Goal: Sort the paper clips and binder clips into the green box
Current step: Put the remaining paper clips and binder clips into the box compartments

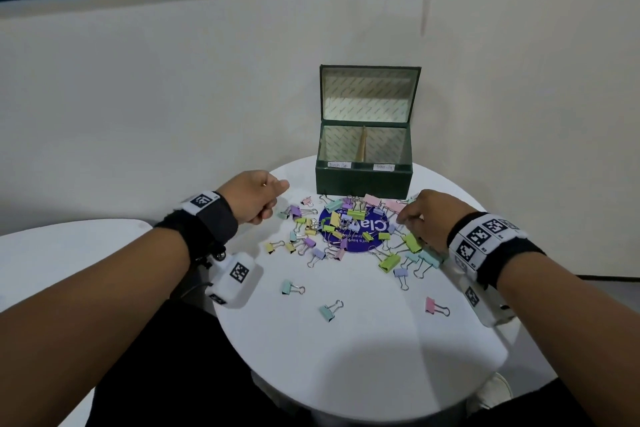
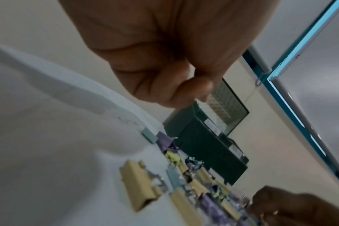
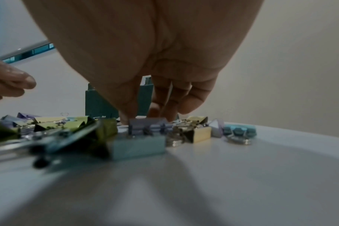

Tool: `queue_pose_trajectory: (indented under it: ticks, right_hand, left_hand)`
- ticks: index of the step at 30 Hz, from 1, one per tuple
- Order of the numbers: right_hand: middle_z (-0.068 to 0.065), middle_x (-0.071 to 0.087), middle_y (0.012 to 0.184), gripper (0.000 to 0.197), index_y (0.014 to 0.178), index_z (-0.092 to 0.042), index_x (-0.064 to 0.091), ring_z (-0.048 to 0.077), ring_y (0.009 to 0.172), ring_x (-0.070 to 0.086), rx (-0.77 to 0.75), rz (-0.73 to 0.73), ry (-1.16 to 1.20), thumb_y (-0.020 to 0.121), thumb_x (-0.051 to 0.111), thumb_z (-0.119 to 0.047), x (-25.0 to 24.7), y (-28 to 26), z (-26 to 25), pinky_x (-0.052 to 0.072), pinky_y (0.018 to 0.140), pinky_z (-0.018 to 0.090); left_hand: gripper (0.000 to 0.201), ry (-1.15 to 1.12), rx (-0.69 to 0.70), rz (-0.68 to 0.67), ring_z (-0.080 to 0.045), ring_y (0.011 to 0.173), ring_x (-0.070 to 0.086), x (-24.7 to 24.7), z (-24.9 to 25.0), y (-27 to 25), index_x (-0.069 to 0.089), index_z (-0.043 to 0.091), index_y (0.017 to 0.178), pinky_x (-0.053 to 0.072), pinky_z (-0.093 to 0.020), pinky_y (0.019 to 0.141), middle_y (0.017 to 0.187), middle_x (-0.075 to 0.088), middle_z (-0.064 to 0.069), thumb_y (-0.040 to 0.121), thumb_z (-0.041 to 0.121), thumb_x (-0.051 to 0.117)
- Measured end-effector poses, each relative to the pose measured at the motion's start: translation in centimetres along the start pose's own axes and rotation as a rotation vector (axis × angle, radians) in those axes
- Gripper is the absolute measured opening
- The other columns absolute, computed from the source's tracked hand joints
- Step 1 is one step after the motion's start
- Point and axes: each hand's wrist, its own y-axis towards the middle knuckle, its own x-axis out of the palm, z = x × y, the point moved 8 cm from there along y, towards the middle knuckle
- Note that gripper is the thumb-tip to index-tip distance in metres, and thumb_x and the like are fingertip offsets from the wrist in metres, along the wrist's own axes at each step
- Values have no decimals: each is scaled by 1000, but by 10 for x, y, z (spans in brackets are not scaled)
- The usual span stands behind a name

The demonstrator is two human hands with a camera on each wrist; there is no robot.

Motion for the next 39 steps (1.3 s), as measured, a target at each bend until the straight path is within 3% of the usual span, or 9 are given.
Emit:
queue_pose_trajectory:
  ticks: [4, 7, 11, 15, 18, 22, 29, 37, 39]
  right_hand:
    - [-6, 65, 102, 18, 101, -30, 76, 16, 87, 62, -10, 4, -13, 94, 60, -27, -2, -1, -3, 48, 78, 26]
    - [-7, 65, 102, 14, 99, -31, 75, 16, 88, 62, 10, -8, -37, 92, 64, -26, -1, 1, -3, 48, 77, 26]
    - [-6, 63, 98, 13, 86, -33, 72, 15, 85, 62, 1, 2, -72, 91, 64, -23, 0, 3, -5, 50, 73, 26]
    - [-4, 62, 90, 18, 76, -27, 65, 16, 82, 61, -20, -4, -87, 91, 58, -20, 3, 4, -6, 50, 72, 26]
    - [-1, 59, 85, 19, 73, -24, 59, 16, 76, 59, -9, 6, -115, 91, 54, -22, 5, 3, -8, 52, 70, 27]
    - [-2, 59, 82, 14, 75, -23, 56, 17, 76, 57, -3, 83, -66, 88, 52, -23, -4, 0, -11, 53, 72, 32]
    - [-9, 61, 79, 8, 93, -25, 52, 15, 74, 57, -37, 177, 31, 95, 52, -17, -23, -10, -15, 47, 68, 27]
    - [-6, 62, 93, 10, 100, -26, 55, 12, 81, 58, -27, 339, 245, 96, 57, -16, -74, 23, -19, 44, 63, 18]
    - [-9, 62, 104, 17, 110, -25, 59, 13, 92, 59, -19, 367, 290, 95, 60, -17, -86, 38, -18, 45, 75, 19]
  left_hand:
    - [16, 694, 161, -5, -14, 80, 57, 13, 10, 2, 64, 25, 86, 41, -27, 70, 86, 64, 9, 94, 37, 57]
    - [18, 995, 206, -3, -15, 87, 54, 19, 15, -2, 66, 28, 94, 40, -27, 73, 91, 61, 11, 92, 42, 54]
    - [22, 961, 244, -21, -14, 85, 54, 24, 22, -8, 60, 35, 110, 40, -27, 72, 98, 62, 7, 89, 44, 60]
    - [51, 948, 267, -124, -21, 115, 56, 39, 20, -8, 46, 41, 140, 45, -33, 96, 128, 59, 0, 91, 47, 61]
    - [41, 966, 237, -144, -22, 117, 55, 41, 15, -6, 57, 40, 131, 44, -33, 99, 127, 58, -1, 91, 46, 60]
    - [14, 812, 282, -154, -16, 102, 54, 43, 18, -12, 69, 38, 102, 41, -28, 86, 98, 52, 14, 89, 36, 64]
    - [31, 913, 140, 17, -23, 107, 58, 19, 6, 2, 56, 29, 123, 47, -32, 88, 126, 56, -1, 92, 32, 51]
    - [25, 735, 254, 19, -27, 97, 61, 27, 17, 9, 62, 8, 103, 47, -34, 85, 105, 66, -9, 99, 16, 38]
    - [27, 754, 277, -2, -25, 102, 60, 31, 18, 12, 65, 8, 105, 44, -29, 86, 110, 66, -8, 99, 13, 40]
